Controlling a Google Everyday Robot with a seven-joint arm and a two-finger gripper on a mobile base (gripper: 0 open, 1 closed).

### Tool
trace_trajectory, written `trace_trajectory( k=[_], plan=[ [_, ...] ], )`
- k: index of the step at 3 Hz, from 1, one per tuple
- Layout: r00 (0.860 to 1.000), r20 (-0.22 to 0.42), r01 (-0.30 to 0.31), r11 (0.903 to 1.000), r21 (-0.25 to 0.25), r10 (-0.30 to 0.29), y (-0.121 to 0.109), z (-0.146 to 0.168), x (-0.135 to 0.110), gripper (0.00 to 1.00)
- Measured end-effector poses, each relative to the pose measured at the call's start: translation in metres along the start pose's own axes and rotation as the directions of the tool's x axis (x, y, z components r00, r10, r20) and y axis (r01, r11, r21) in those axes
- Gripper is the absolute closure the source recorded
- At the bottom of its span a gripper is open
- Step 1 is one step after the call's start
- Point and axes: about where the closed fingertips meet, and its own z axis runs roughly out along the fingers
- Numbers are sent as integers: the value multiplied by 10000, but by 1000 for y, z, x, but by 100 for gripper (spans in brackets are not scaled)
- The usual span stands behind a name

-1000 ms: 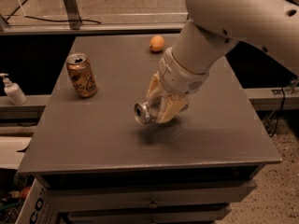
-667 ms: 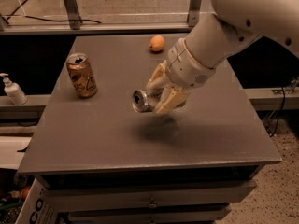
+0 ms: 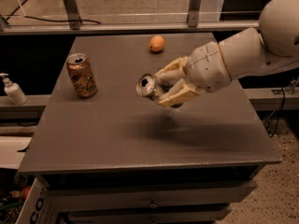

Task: Place redbull can upright

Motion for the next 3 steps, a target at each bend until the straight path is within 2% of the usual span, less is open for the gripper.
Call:
trace_trajectory(
  k=[1,2,3],
  plan=[
    [9896,1381,-524,9954,801,410,-3,-7,-6,100],
    [9722,2101,-1346,9809,1402,1034,-4,-15,-4,100],
    [9543,2324,-2316,9565,1773,1880,-1,-20,7,100]
  ],
)
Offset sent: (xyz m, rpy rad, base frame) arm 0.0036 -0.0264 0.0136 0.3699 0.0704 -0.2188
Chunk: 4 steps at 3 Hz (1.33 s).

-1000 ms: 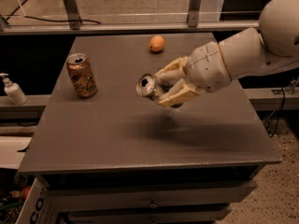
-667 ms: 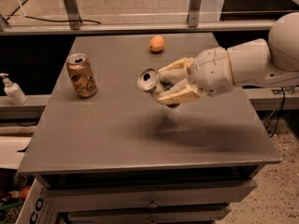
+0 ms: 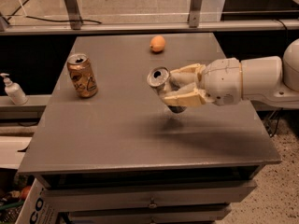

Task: Place redbull can upright

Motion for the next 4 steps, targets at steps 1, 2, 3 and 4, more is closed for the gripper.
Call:
trace_trajectory(
  k=[1,2,3,4],
  plan=[
    [9961,-105,-865,9950,498,871,0,-6,10,100],
    [9885,86,-1509,9839,954,1508,-2,-11,16,100],
    [9817,607,-1876,9725,1383,1807,-7,-14,15,100],
    [9819,601,-1866,9727,1381,1799,-8,-14,14,100]
  ],
)
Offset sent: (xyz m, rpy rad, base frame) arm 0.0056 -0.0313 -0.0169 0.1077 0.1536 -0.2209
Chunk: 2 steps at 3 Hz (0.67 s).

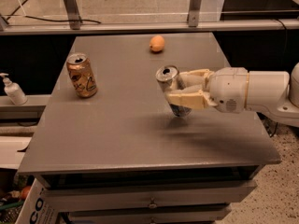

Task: Place redbull can upright

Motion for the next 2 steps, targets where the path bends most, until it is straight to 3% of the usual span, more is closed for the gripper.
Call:
trace_trajectory(
  k=[1,2],
  plan=[
    [10000,84,-24,10000,-16,24,0,1,-1,100],
    [9962,829,-272,9995,170,257,-8,0,-9,100]
  ],
)
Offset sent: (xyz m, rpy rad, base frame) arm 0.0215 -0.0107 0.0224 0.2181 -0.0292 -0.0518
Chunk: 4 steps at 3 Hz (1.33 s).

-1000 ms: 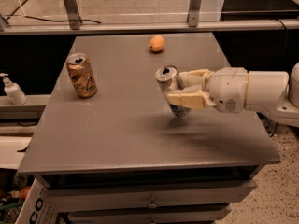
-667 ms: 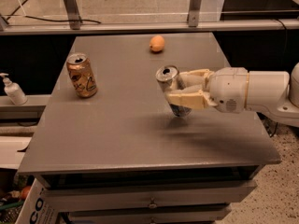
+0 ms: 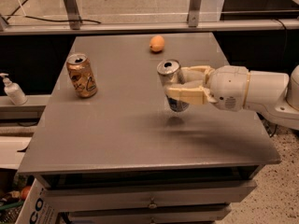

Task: Place redbull can upright

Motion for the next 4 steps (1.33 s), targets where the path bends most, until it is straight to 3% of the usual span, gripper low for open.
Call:
trace_trajectory(
  k=[1,2,4],
  plan=[
    [9906,1225,-630,9978,184,603,-10,4,-4,100],
    [9828,1624,-926,9955,189,883,-11,8,0,100],
    [9830,1485,-1082,9941,-88,1083,-6,21,21,100]
  ],
)
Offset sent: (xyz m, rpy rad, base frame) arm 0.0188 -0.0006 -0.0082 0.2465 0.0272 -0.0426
